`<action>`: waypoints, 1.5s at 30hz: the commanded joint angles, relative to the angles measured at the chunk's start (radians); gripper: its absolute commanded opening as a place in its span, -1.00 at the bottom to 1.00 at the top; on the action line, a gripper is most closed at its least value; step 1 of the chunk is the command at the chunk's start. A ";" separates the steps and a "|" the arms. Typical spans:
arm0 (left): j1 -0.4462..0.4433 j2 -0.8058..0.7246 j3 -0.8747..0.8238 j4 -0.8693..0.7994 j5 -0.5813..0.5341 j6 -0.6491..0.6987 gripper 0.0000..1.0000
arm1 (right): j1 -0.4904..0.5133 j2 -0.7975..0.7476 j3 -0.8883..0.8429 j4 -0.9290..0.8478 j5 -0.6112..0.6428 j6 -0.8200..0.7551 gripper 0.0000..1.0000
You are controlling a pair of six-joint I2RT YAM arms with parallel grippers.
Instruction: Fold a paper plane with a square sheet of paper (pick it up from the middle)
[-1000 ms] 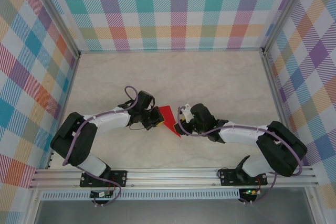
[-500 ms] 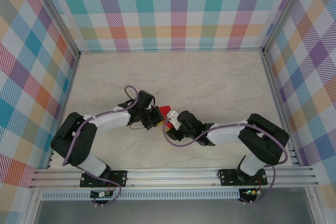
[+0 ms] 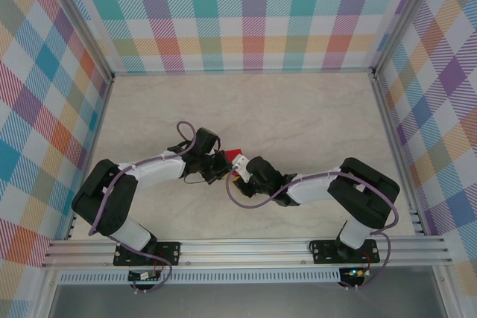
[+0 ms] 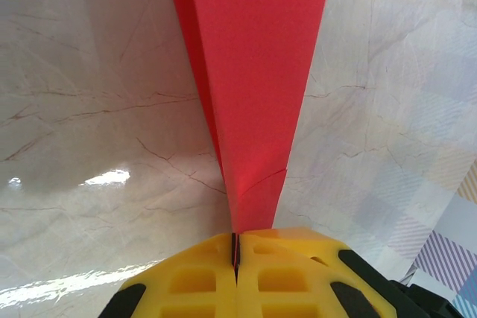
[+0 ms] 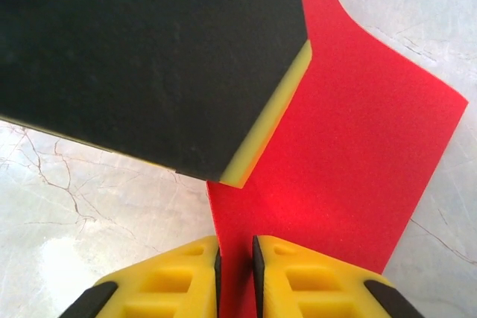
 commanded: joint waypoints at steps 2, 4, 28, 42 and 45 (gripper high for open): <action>-0.009 -0.044 0.048 -0.078 -0.018 0.027 -0.81 | 0.005 0.018 0.001 0.039 0.009 0.001 -0.76; 0.006 -0.060 0.056 -0.086 -0.026 0.038 -0.70 | 0.003 0.015 -0.002 0.042 -0.004 0.010 -0.82; 0.132 -0.228 -0.093 -0.011 -0.025 0.080 0.03 | -0.228 0.064 0.003 0.105 -0.532 0.420 -0.97; 0.088 -0.160 -0.127 0.103 -0.009 0.097 -0.07 | -0.302 0.092 0.022 0.143 -0.677 0.585 -1.00; 0.078 -0.139 -0.125 0.127 -0.002 0.098 -0.08 | -0.309 0.097 0.022 0.143 -0.679 0.618 -1.00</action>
